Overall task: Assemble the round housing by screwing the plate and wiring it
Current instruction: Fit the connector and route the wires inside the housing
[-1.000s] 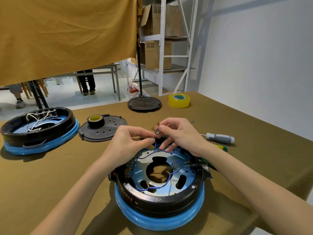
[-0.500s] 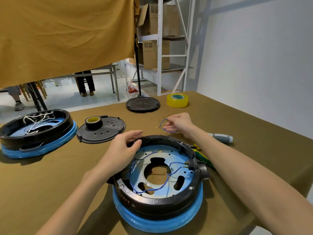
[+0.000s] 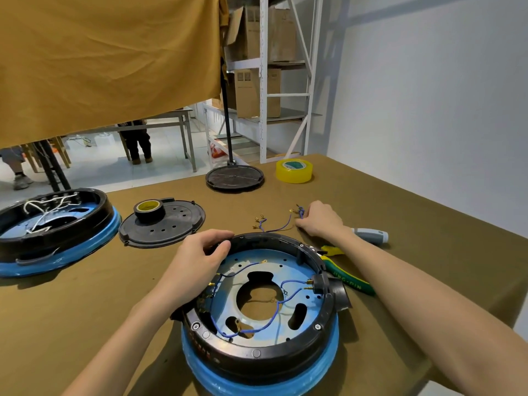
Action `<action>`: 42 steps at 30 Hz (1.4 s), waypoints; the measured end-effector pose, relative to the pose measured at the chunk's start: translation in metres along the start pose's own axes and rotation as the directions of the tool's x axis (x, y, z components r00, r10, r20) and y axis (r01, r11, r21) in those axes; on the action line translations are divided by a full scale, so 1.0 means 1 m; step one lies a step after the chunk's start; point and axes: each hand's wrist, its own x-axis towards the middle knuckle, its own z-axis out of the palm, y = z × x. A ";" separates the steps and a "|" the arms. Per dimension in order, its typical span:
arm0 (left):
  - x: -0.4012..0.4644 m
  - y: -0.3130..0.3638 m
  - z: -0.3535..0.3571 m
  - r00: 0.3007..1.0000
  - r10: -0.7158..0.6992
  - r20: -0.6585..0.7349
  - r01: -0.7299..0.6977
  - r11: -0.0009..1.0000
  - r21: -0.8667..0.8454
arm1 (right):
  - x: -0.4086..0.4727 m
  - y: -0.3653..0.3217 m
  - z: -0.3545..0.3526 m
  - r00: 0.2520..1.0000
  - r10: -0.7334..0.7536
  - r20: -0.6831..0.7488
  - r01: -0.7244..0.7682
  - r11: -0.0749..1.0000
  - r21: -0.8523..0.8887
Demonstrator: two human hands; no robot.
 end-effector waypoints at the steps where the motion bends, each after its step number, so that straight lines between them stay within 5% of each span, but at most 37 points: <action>1: 0.000 0.000 0.000 1.000 -0.003 0.001 0.003 1.000 -0.003 | 0.002 -0.002 0.002 1.000 0.003 -0.002 -0.003 1.000 0.024; 8: -0.001 -0.001 0.000 1.000 -0.012 0.002 0.012 1.000 -0.025 | 0.001 -0.004 -0.010 0.999 0.020 -0.048 -0.006 0.963 0.271; 18: 0.000 -0.002 -0.001 1.000 -0.009 0.011 0.010 0.999 -0.039 | -0.050 0.003 -0.048 0.969 -0.229 -0.090 0.234 0.744 0.626; 24: -0.001 -0.001 0.000 1.000 -0.014 0.001 0.014 0.999 -0.044 | -0.054 0.005 -0.054 0.969 -0.243 0.054 0.114 0.628 0.770; 33: -0.002 0.000 -0.001 1.000 -0.018 0.003 0.018 0.999 -0.045 | -0.039 0.011 -0.046 0.978 -0.154 0.139 -0.010 0.634 0.773; 42: -0.001 0.000 -0.001 1.000 -0.025 0.004 0.025 0.999 -0.039 | -0.038 0.019 -0.036 0.969 -0.221 0.112 0.074 0.687 0.723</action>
